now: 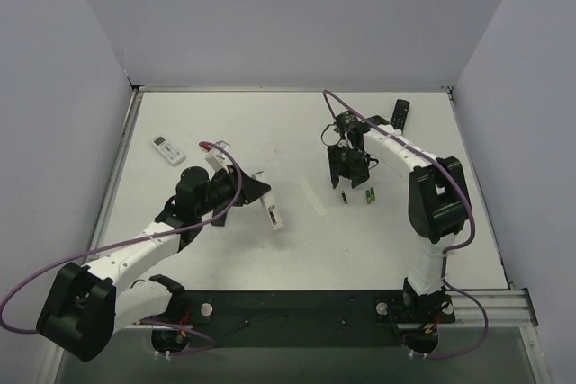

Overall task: Load the batteries into the remote control
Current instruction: Move the battery to the center of the board.

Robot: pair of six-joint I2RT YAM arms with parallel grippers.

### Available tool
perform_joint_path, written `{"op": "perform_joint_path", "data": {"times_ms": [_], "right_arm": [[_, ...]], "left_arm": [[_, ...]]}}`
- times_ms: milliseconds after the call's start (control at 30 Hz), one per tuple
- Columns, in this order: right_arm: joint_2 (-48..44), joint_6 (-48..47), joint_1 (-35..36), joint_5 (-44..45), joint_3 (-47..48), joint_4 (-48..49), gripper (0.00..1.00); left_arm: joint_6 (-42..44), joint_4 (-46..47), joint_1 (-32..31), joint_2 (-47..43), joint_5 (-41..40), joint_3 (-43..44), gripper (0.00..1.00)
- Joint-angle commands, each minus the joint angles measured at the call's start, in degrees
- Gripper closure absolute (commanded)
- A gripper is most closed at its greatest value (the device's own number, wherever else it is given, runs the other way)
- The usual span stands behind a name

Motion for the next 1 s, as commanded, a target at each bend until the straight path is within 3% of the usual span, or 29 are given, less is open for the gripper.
{"op": "perform_joint_path", "data": {"times_ms": [0, 533, 700, 967], "right_arm": [[4.4, 1.6, 0.8, 3.2, 4.3, -2.5, 0.53], [9.5, 7.2, 0.7, 5.4, 1.8, -0.4, 0.81], [4.2, 14.1, 0.0, 5.3, -6.7, 1.7, 0.92], [-8.9, 30.7, -0.6, 9.6, -25.3, 9.4, 0.89]], "left_arm": [[2.6, 0.1, 0.4, -2.3, 1.0, 2.7, 1.0], [4.1, -1.1, 0.4, -4.8, -0.1, 1.4, 1.0], [3.8, -0.8, 0.3, -4.8, -0.2, 1.4, 1.0], [3.4, -0.4, 0.1, -4.2, -0.4, 1.4, 1.0]]}}
